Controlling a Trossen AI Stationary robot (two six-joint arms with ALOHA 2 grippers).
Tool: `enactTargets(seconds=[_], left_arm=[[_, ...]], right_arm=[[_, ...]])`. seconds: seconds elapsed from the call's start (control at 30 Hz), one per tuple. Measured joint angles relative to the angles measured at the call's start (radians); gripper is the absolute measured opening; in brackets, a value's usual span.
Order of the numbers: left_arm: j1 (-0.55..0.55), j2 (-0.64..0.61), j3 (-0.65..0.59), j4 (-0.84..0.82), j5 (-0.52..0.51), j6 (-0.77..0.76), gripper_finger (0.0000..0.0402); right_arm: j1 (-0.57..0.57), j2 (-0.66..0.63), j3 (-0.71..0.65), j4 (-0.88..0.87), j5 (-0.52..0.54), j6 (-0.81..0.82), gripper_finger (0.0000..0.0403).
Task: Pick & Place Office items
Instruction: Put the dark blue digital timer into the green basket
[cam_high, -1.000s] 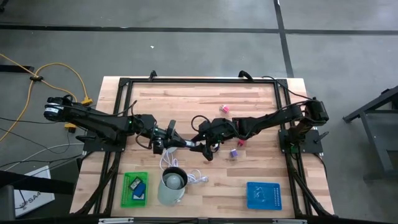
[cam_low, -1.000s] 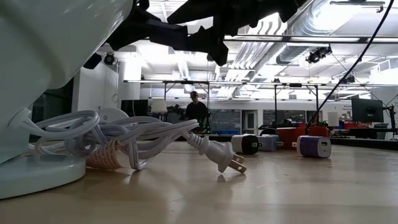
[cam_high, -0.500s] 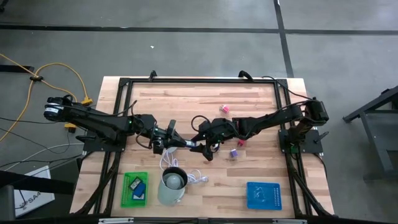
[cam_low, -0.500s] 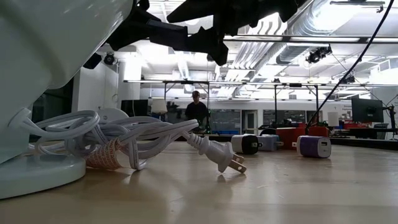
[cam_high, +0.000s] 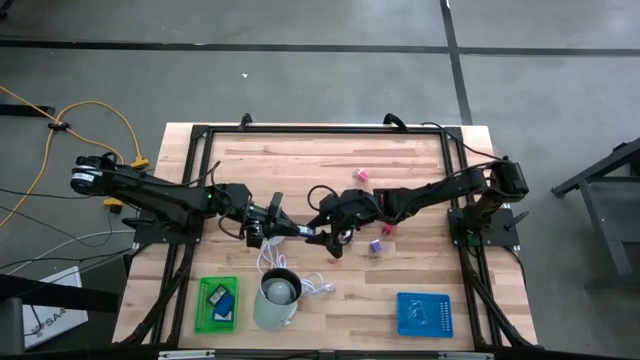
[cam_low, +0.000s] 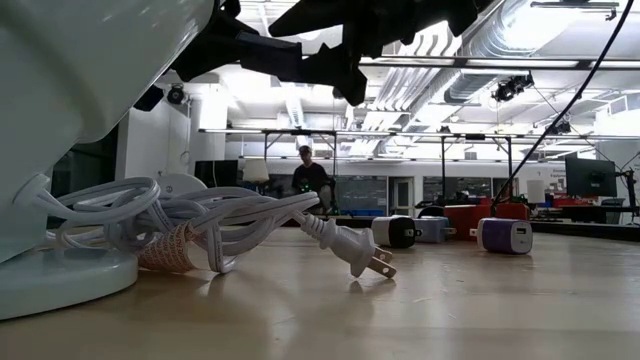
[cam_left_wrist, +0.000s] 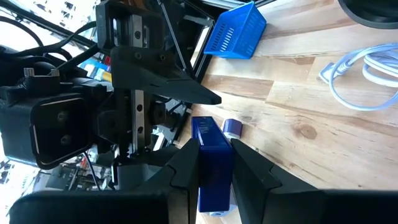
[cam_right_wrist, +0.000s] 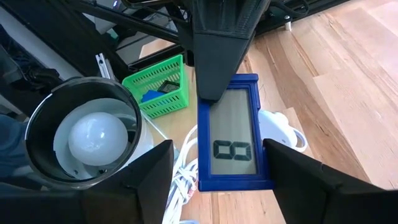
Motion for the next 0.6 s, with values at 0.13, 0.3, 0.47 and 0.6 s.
enactTargets(seconds=[0.13,0.3,0.47,0.6], left_arm=[[-0.01,0.0,0.0,0.0,0.0,0.0,0.0063],[-0.032,0.0,0.0,0.001,-0.004,0.0,0.0063],[-0.033,0.0,0.0,0.0,-0.001,-0.003,0.0063],[-0.033,0.0,0.0,0.0,-0.001,-0.003,0.0063]], right_arm=[[-0.012,0.0,0.0,-0.001,-0.019,0.002,0.0233],[-0.02,0.0,0.0,0.008,-0.028,0.002,0.0233],[-0.021,0.0,0.0,0.06,-0.057,0.002,0.0233],[-0.021,0.0,0.0,0.078,-0.065,0.002,0.0233]])
